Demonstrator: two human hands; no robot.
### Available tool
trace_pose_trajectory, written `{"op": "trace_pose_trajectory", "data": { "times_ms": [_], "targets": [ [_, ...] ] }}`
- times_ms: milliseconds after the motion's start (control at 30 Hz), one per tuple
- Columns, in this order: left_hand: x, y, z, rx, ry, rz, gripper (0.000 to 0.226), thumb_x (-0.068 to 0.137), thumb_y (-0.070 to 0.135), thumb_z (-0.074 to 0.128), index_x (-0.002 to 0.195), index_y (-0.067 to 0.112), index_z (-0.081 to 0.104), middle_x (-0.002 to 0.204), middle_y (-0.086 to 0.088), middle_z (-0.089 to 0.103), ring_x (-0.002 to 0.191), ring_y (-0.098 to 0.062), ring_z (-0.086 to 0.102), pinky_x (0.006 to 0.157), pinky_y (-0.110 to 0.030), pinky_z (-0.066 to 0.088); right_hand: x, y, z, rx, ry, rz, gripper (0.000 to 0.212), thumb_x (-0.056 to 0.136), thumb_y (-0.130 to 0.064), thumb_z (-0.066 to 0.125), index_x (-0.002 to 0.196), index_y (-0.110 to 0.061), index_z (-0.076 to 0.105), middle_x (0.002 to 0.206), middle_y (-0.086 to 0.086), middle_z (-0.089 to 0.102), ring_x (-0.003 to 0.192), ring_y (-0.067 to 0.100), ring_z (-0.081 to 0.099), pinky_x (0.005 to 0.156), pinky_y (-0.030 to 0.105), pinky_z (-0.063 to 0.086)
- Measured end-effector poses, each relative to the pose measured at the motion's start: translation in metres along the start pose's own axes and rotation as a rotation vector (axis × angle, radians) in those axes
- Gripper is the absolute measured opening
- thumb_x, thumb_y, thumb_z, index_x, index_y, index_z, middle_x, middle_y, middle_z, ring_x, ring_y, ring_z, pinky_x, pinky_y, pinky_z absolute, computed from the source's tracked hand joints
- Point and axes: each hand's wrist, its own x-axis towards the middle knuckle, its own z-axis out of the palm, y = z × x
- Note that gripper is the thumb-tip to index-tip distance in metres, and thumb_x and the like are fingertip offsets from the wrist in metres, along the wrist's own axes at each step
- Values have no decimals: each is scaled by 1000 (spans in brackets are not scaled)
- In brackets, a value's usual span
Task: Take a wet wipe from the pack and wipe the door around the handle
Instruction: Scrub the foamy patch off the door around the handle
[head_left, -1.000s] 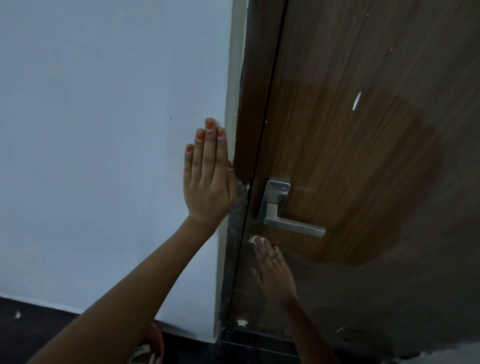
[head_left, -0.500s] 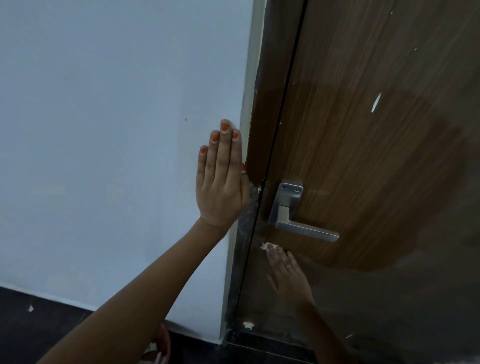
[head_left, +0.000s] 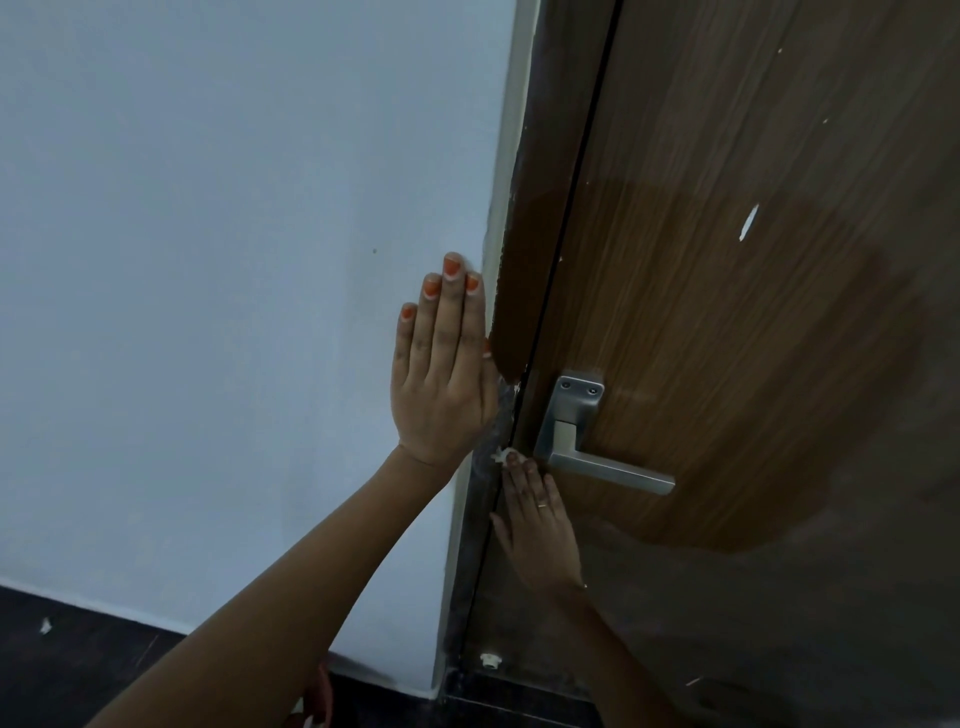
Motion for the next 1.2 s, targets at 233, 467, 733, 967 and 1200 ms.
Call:
{"op": "trace_pose_trajectory", "data": {
  "times_ms": [233,467,733,967,1200],
  "targets": [
    [-1,0,1,-4,-4,4,56,102,16,23,152,14,-2,158,4,-9,146,-13,-1,120,-31,6,-27,32,19,-216,-219,-221,89,85,-42,55,144,5,7,139,0,49,126,13,46,112,35,-1],
    [-1,0,1,-4,2,2,59,100,14,26,152,14,-2,158,4,-9,146,-13,-1,120,-31,6,4,5,1,-146,-25,-178,52,87,-39,47,129,-9,51,136,5,51,126,17,47,112,33,3],
    [-1,0,1,7,-2,10,56,102,16,24,152,13,-1,159,3,-8,146,-14,0,120,-31,6,-10,6,16,-343,-229,-382,60,82,-54,58,133,-23,49,140,-6,47,129,8,42,114,35,5],
    [-2,0,1,-8,0,6,55,102,15,23,152,12,0,159,2,-6,146,-15,1,120,-31,6,18,-5,-15,-229,93,-184,70,75,-40,71,131,-10,41,139,1,46,128,14,44,114,33,5],
    [-2,0,1,2,7,18,54,103,16,23,152,12,1,159,2,-6,146,-15,1,120,-31,6,34,-43,-31,-54,256,89,77,67,-28,80,131,-2,46,136,13,49,125,25,48,101,41,35]
  ]
}}
